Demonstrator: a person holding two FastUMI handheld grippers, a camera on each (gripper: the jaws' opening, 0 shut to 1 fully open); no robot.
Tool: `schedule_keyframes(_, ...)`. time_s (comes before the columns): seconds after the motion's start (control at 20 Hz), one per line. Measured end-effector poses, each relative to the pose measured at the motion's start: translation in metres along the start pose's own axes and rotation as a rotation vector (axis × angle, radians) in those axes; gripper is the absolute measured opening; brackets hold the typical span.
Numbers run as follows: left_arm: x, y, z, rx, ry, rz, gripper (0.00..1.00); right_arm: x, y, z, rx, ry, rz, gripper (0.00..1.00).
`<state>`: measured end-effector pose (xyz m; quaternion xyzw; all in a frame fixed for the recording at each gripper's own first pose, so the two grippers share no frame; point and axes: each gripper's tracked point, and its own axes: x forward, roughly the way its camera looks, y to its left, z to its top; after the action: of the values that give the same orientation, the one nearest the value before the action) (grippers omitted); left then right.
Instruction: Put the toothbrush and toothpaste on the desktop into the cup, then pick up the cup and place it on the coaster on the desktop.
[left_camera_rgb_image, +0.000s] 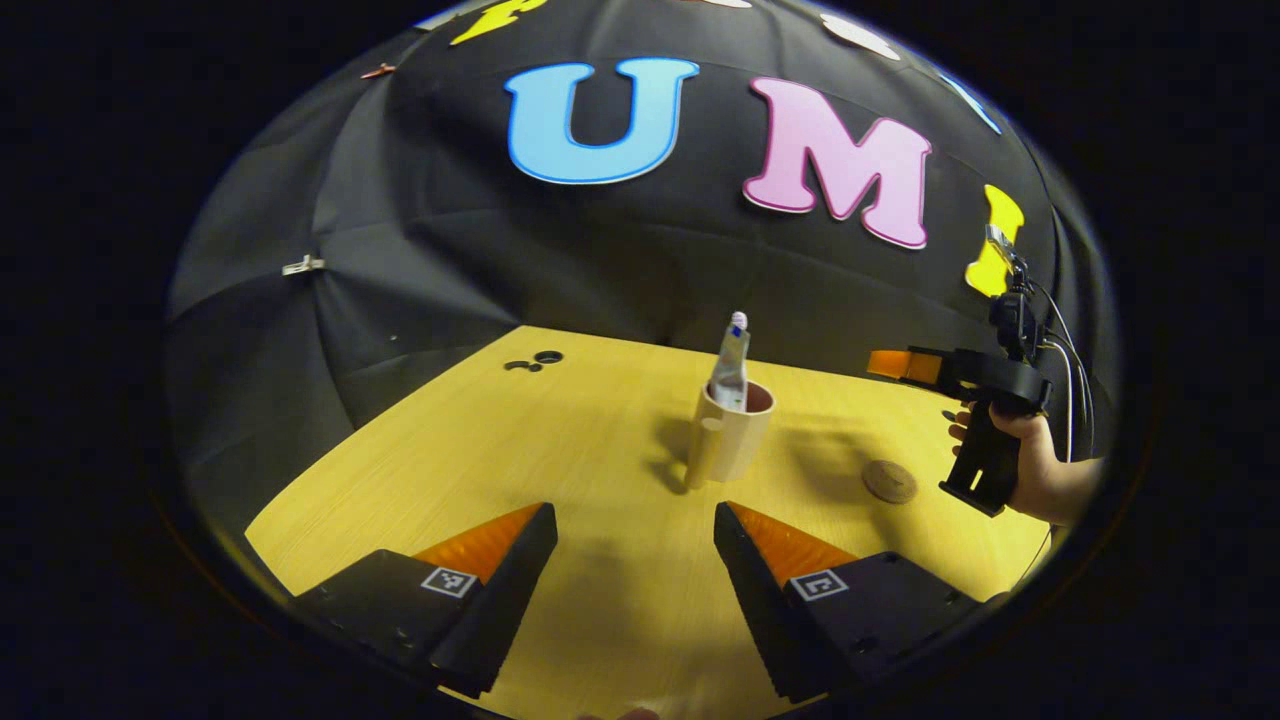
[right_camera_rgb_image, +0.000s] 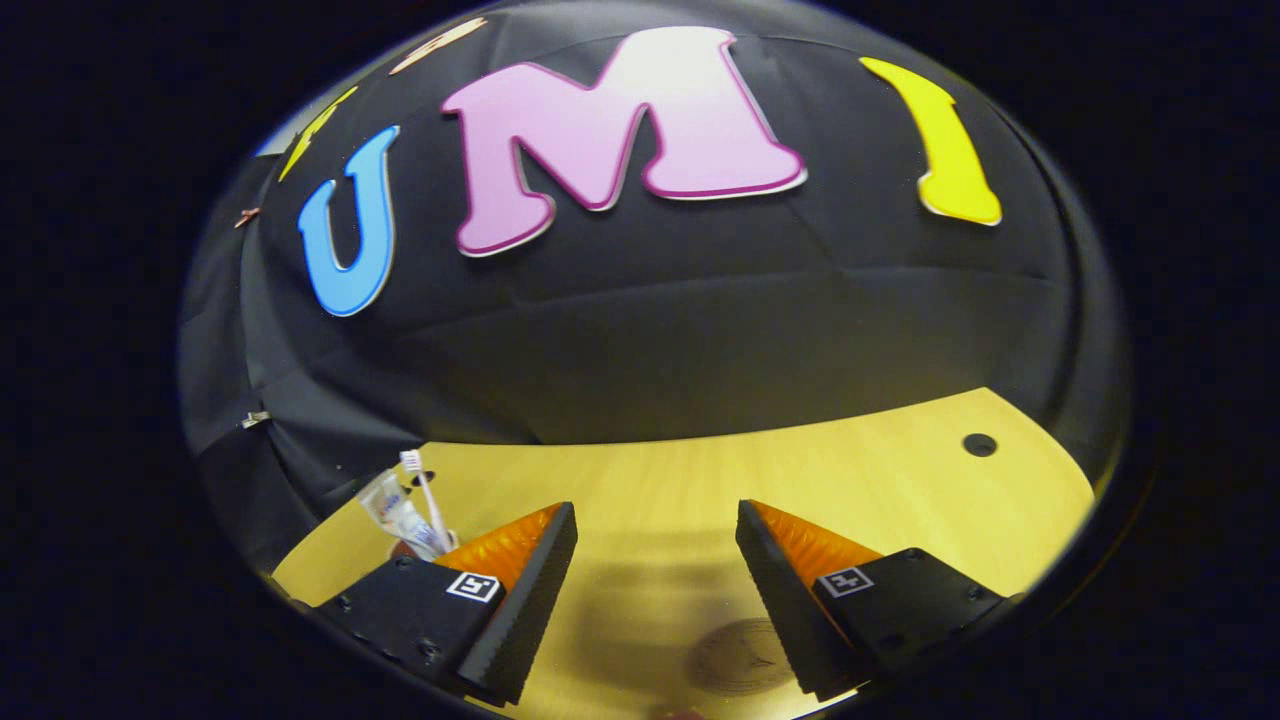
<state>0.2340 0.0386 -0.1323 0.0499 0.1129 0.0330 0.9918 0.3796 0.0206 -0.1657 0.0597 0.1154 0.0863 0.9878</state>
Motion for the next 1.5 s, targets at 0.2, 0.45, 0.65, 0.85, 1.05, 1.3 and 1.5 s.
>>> schedule_keyframes(0.2,0.016,-0.022,0.006,0.054,0.058,-0.079,0.98,-0.022,-0.059,-0.002,0.001,0.009,-0.098,0.98)
schedule_keyframes(0.45,0.043,-0.041,0.014,0.096,0.179,-0.173,0.98,-0.056,-0.120,-0.007,-0.019,0.034,-0.167,0.98)
schedule_keyframes(0.65,0.075,-0.045,0.018,0.151,0.256,-0.190,0.98,-0.087,-0.147,-0.016,-0.065,0.066,-0.178,0.98)
schedule_keyframes(0.85,0.101,-0.049,0.015,0.184,0.348,-0.218,0.98,-0.119,-0.175,-0.030,-0.069,0.112,-0.192,0.99)
schedule_keyframes(1.05,0.126,-0.052,0.002,0.249,0.463,-0.234,0.98,-0.145,-0.205,-0.039,-0.045,0.145,-0.236,0.99)
schedule_keyframes(1.3,0.147,-0.050,-0.016,0.341,0.575,-0.204,0.98,-0.168,-0.217,-0.060,0.004,0.205,-0.250,0.99)
schedule_keyframes(1.5,0.161,-0.053,-0.015,0.317,0.617,-0.204,0.96,-0.174,-0.213,-0.074,-0.007,0.233,-0.232,0.99)
